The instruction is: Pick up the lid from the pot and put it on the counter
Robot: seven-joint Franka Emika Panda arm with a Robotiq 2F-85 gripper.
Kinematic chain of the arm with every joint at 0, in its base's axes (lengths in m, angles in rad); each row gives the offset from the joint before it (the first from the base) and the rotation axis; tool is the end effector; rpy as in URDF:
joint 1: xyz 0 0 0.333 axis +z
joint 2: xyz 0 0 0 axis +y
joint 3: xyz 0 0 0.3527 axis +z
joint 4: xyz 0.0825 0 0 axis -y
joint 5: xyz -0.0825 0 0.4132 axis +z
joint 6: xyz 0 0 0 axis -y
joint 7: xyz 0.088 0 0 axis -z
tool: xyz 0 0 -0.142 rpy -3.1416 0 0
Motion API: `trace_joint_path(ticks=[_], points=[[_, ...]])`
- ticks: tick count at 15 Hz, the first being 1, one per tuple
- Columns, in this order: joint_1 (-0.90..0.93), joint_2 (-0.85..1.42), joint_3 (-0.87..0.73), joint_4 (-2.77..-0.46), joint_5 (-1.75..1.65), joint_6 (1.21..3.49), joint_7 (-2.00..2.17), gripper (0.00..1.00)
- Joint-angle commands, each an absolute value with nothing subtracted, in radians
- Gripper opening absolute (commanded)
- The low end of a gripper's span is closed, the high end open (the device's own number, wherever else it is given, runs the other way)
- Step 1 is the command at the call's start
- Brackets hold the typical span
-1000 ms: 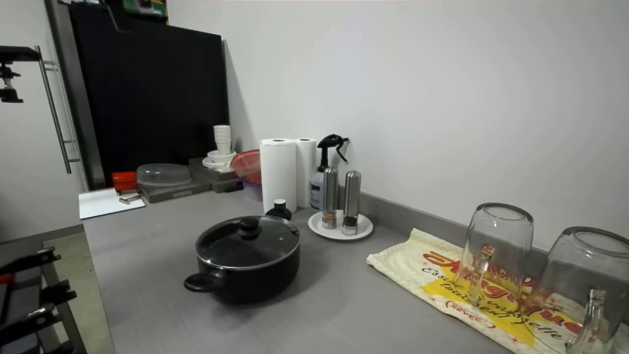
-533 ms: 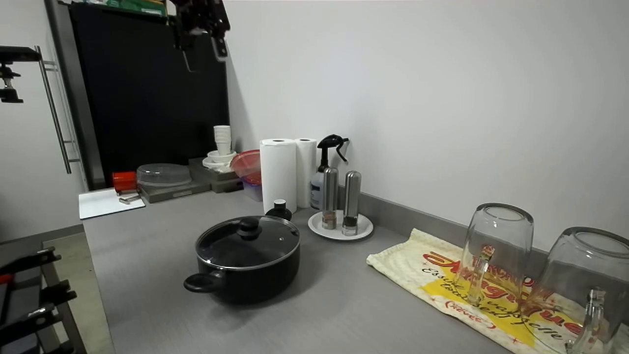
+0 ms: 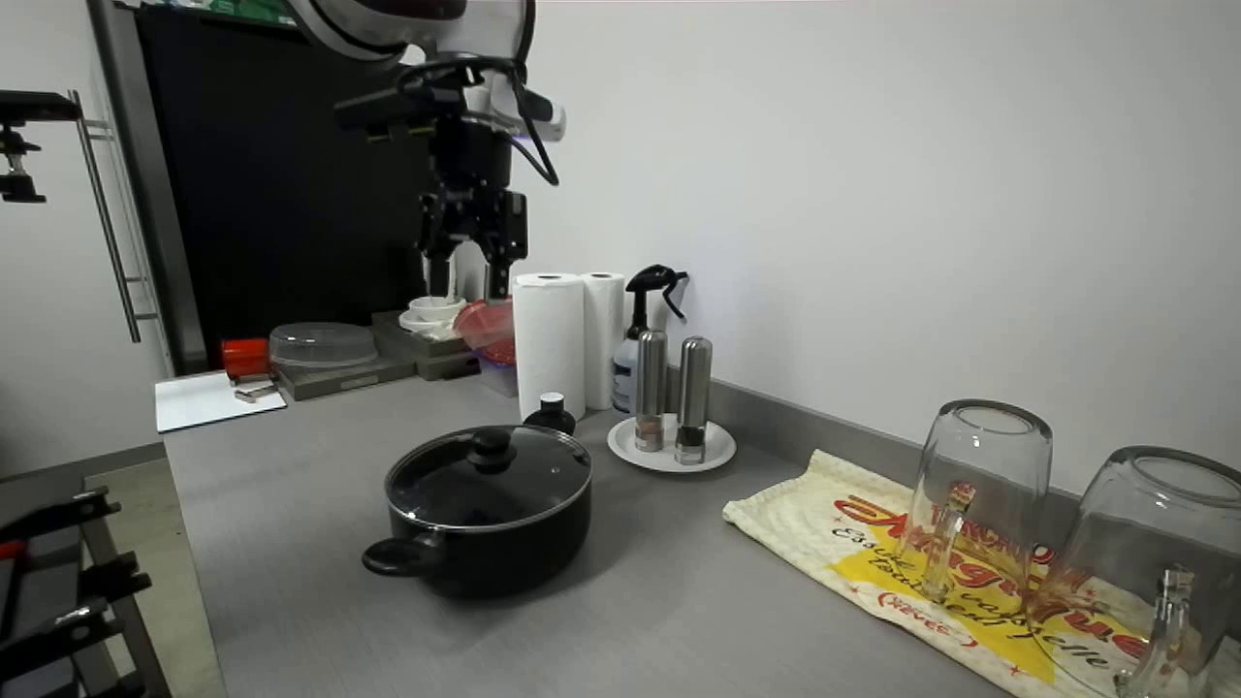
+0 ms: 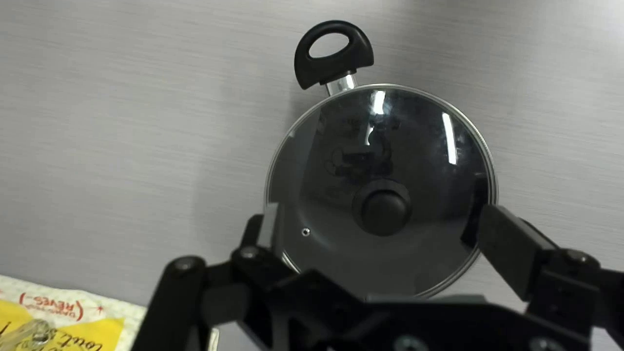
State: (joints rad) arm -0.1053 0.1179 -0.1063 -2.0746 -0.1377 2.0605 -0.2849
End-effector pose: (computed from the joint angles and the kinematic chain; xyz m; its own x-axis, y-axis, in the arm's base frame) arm 0.5612 -0.1317 0.3488 0.9768 0.1369 -0.1648 0.1517 -0.9851 0.0809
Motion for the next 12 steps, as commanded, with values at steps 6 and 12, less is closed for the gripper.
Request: trace_joint_path(ticks=[6, 12], points=[[-0.107, 0.378, -0.060, -1.863, -0.064, 2.016, -0.269, 1.00], [-0.102, 0.489, -0.034, -1.791, -0.054, 2.005, -0.235, 1.00]])
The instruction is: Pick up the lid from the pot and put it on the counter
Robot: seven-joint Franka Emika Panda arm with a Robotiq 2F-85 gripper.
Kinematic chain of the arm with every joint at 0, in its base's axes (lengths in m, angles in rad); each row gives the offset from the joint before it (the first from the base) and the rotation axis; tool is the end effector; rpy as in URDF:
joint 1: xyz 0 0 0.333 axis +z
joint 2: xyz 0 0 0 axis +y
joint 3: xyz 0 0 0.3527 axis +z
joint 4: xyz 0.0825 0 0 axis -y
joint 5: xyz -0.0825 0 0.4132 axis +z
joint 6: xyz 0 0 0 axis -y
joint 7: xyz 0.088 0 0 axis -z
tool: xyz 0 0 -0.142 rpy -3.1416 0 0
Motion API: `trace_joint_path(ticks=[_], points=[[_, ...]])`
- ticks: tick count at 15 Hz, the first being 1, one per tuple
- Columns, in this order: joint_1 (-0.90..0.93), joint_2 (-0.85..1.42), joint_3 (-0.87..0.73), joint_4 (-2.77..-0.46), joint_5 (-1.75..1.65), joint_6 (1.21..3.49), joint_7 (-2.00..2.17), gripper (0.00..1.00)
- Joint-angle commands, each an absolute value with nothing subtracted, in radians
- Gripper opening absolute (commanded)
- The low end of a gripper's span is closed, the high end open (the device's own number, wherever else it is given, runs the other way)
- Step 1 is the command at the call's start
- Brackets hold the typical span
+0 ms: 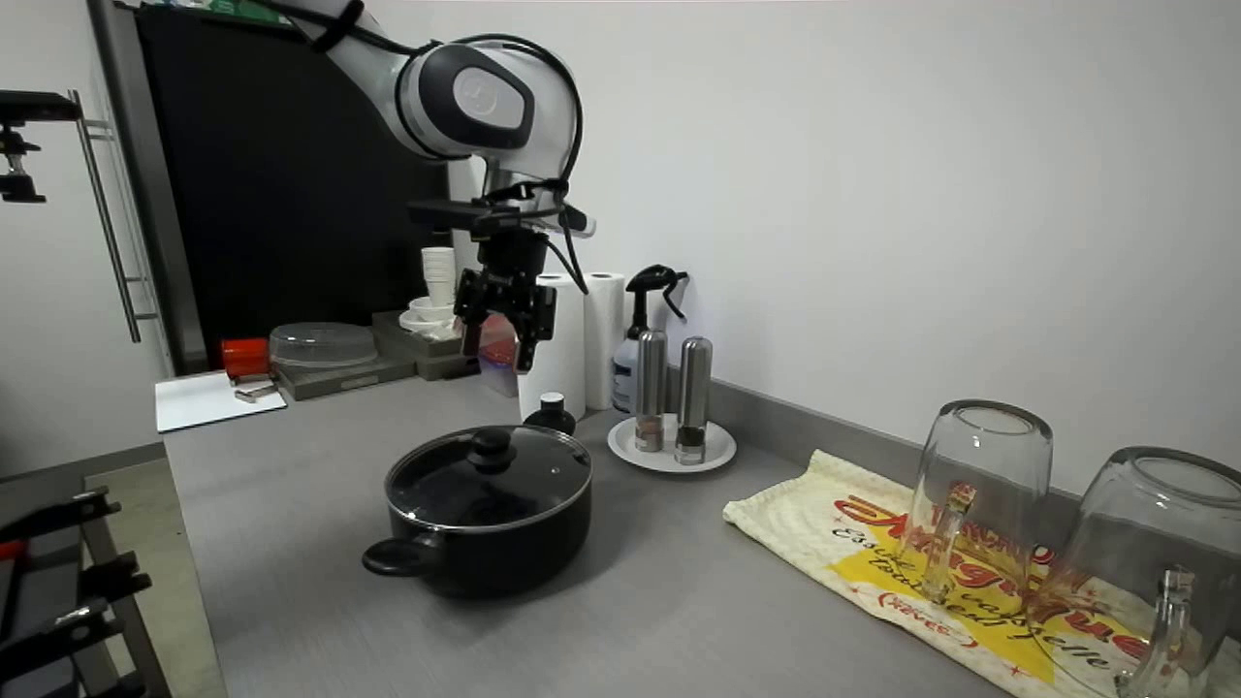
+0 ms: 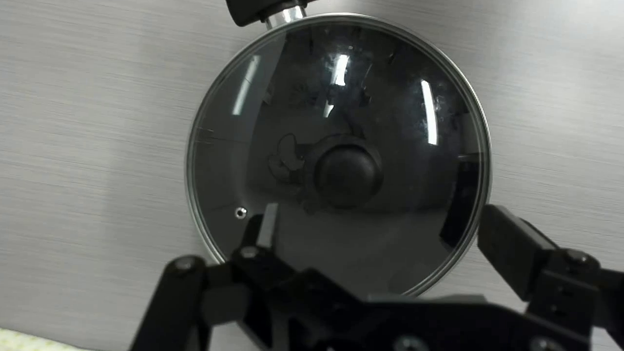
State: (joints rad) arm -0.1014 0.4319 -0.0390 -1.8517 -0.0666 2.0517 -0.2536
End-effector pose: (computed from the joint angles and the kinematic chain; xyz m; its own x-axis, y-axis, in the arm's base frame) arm 0.6353 -0.0945 0.2530 0.9596 0.1467 -0.2401 0.1528 -0.9882 0.0066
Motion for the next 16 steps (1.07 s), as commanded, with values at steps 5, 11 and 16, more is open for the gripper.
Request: trace_joint_path(ticks=[5, 11, 16], points=[[-0.114, 0.541, -0.034, -1.803, -0.049, 1.979, -0.233, 1.00], [-0.101, 0.578, -0.030, -1.795, -0.063, 1.974, -0.218, 1.00], [-0.080, 0.581, -0.039, -1.764, -0.092, 2.002, -0.182, 1.00]])
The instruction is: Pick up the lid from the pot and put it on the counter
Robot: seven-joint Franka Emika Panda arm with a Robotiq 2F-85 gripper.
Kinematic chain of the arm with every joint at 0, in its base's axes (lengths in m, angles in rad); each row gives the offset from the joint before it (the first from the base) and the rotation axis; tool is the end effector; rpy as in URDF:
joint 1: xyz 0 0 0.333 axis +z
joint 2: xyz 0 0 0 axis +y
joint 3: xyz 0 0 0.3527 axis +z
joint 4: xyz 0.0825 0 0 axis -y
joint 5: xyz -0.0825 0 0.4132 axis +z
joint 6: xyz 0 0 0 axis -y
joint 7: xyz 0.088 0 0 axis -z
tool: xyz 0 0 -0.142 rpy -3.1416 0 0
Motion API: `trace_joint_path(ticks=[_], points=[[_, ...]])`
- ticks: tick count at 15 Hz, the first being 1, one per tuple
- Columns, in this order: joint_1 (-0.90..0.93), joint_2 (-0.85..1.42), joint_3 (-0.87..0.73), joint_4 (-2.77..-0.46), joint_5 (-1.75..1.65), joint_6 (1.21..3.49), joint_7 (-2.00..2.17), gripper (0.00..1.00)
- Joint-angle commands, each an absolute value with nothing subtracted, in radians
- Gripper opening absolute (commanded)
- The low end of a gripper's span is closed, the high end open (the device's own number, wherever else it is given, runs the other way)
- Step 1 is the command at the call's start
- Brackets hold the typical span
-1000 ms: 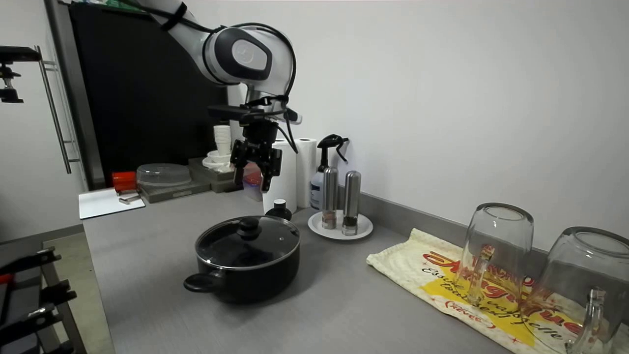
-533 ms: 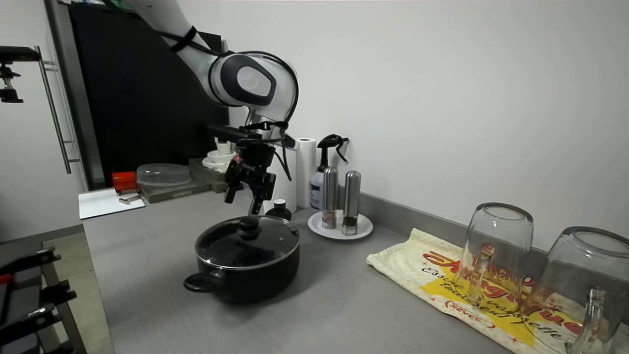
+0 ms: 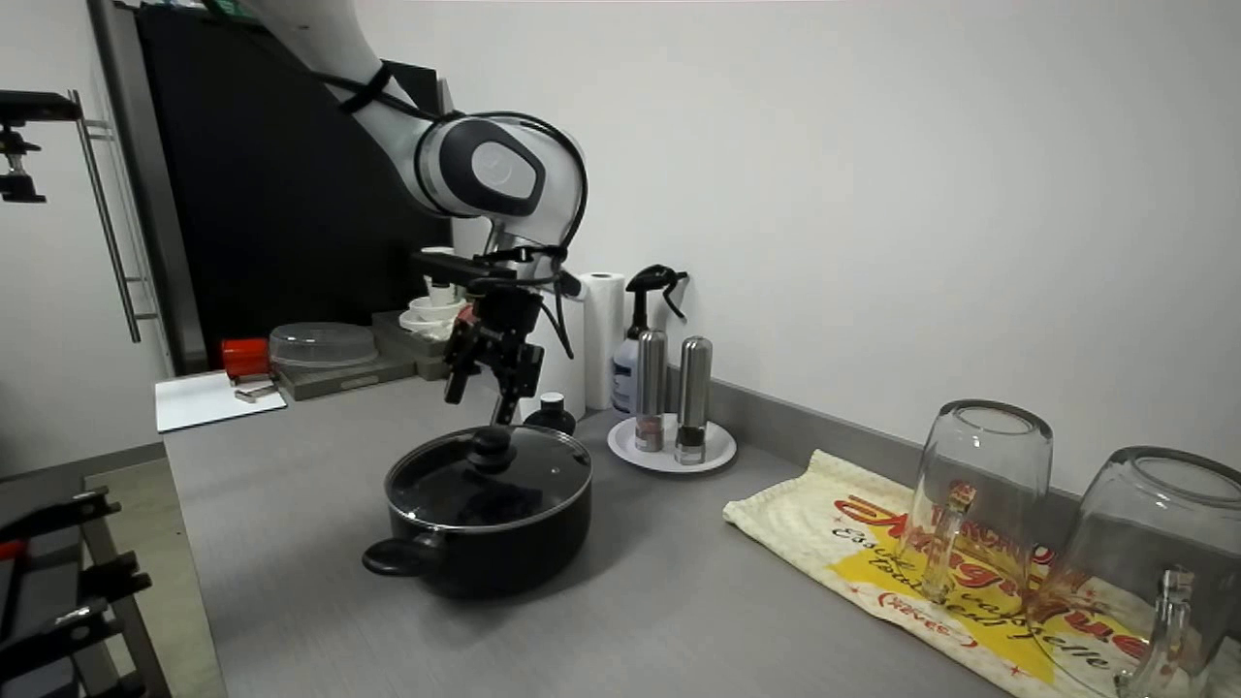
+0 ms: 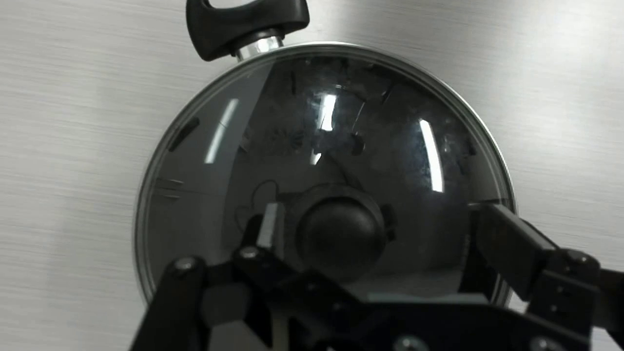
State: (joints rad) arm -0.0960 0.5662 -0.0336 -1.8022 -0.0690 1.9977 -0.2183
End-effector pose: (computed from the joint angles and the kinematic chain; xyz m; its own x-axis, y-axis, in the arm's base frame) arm 0.6312 -0.0880 0.1845 0.9212 0.1240 -0.3689 0.1279 -0.9917 -0.0141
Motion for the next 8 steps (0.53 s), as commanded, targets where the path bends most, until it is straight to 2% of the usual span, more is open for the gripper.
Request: trace_joint_path(ticks=[1, 8], points=[[-0.077, 0.582, -0.043, -1.764, -0.102, 2.010, -0.174, 1.00], [-0.082, 0.621, -0.066, -1.778, -0.142, 2.048, -0.120, 1.00]])
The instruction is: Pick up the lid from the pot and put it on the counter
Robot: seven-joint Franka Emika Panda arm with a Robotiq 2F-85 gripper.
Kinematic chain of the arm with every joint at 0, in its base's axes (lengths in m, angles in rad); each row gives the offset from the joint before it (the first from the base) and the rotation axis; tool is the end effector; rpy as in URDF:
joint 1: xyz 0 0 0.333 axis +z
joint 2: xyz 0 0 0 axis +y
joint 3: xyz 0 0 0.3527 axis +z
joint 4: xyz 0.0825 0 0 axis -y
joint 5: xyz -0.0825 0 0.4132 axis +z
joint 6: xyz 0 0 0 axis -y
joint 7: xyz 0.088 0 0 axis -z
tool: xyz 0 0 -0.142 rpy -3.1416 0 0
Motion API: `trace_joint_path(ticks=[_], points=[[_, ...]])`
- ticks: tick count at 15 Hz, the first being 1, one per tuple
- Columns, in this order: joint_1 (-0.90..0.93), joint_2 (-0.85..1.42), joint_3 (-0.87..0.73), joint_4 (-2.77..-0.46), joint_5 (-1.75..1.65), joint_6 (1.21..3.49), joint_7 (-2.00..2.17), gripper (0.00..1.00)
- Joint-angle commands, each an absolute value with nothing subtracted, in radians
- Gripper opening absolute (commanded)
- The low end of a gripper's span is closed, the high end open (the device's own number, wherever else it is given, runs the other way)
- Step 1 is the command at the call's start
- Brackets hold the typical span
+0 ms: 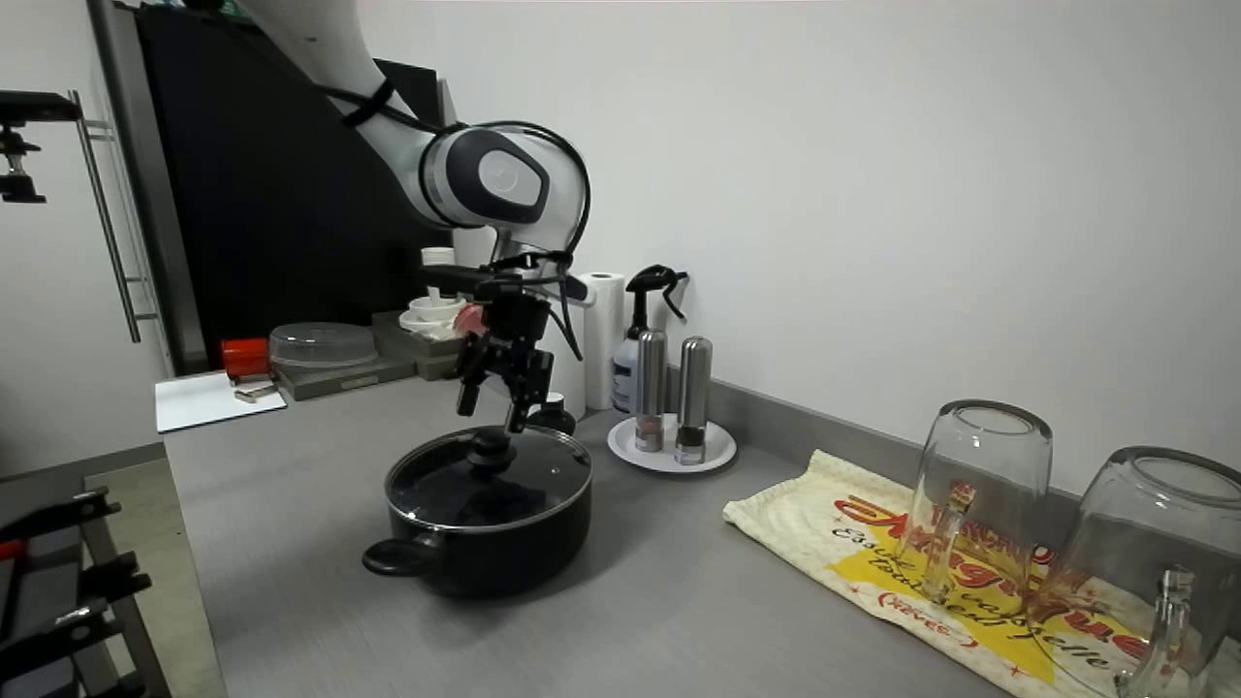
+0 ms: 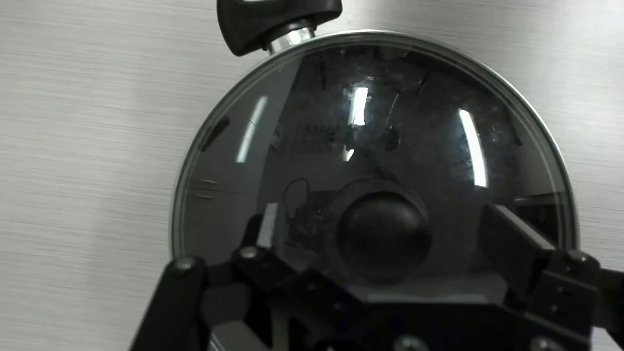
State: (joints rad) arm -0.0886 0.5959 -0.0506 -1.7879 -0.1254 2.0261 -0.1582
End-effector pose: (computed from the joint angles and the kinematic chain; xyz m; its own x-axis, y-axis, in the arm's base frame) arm 0.6360 -0.0993 0.1726 0.9268 0.0804 -0.3669 0.1087 -0.9924 0.0571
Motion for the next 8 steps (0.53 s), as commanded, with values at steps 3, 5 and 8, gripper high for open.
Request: trace_joint_path(ticks=[3, 5, 8], points=[[-0.096, 0.628, -0.068, -1.773, -0.123, 2.055, -0.115, 1.00], [-0.107, 0.623, -0.066, -1.774, -0.105, 2.065, -0.110, 1.00], [-0.117, 0.626, -0.063, -1.766, -0.082, 2.062, -0.107, 1.00]])
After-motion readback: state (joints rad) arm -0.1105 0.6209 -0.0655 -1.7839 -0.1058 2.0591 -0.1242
